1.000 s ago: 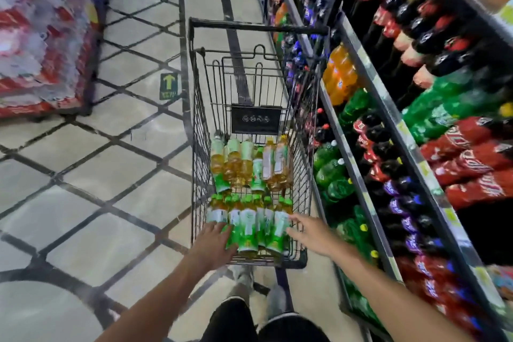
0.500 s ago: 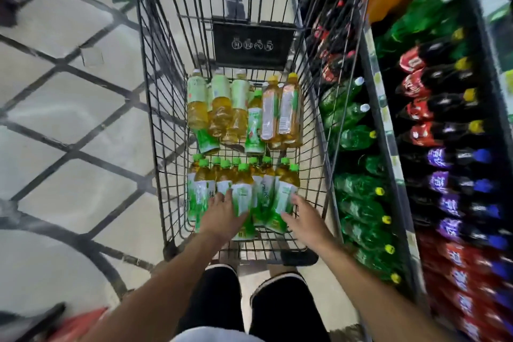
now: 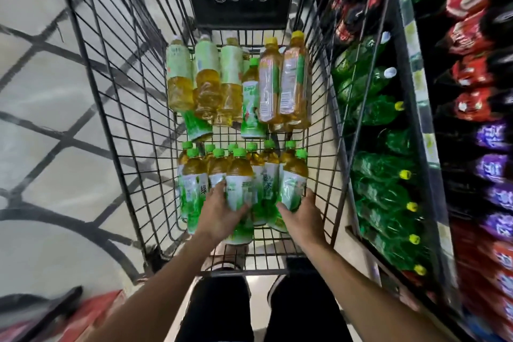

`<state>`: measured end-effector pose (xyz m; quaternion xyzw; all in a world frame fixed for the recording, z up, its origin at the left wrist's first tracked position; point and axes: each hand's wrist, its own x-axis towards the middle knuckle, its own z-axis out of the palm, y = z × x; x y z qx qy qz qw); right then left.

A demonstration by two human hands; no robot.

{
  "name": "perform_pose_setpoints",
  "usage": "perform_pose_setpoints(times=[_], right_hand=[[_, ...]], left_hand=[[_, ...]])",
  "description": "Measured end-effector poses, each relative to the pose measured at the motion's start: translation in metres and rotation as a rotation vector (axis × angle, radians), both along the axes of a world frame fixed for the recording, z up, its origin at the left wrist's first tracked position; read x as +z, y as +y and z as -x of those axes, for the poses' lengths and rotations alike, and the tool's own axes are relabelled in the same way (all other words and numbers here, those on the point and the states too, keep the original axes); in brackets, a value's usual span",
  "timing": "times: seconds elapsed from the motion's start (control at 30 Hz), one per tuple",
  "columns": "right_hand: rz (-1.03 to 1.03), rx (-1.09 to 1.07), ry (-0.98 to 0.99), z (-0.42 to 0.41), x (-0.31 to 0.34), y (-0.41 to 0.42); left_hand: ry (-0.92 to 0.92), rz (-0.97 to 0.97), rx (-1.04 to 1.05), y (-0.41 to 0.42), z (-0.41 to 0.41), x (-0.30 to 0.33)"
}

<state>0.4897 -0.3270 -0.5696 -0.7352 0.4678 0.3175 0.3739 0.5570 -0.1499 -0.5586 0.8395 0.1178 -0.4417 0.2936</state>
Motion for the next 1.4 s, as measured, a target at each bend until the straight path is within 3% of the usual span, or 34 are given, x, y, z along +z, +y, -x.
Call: perform_pose_setpoints(times=[0.27,0.43,0.63,0.9,1.03,1.2,1.4], right_hand=[[0.078,-0.11,-0.03,-0.004,-0.035,0.018],[0.179,-0.199,-0.049,-0.003,-0.042,0.032],[0.018,-0.241,-0.103,-0.004,-0.036,0.032],[-0.393,-0.458,-0.271,-0.018,0.077,0.025],[-0.515,-0.573,-0.347,-0.016,0.147,0.031],[-0.595,-0.451,-0.502,-0.003,0.221,0.041],[-0.531,-0.406,-0.661,0.041,0.291,0.045]], left_hand=[[0.182,0.295,0.43,0.035,-0.018,0.004],[0.177,0.442,0.519,0.038,-0.018,0.004],[0.259,0.503,0.538,0.043,-0.021,0.009],[0.309,0.584,0.594,0.049,-0.037,0.085],[0.259,0.602,0.497,0.057,-0.042,0.138],[0.179,0.656,0.387,0.064,-0.038,0.204],[0.063,0.748,0.366,0.065,0.005,0.264]])
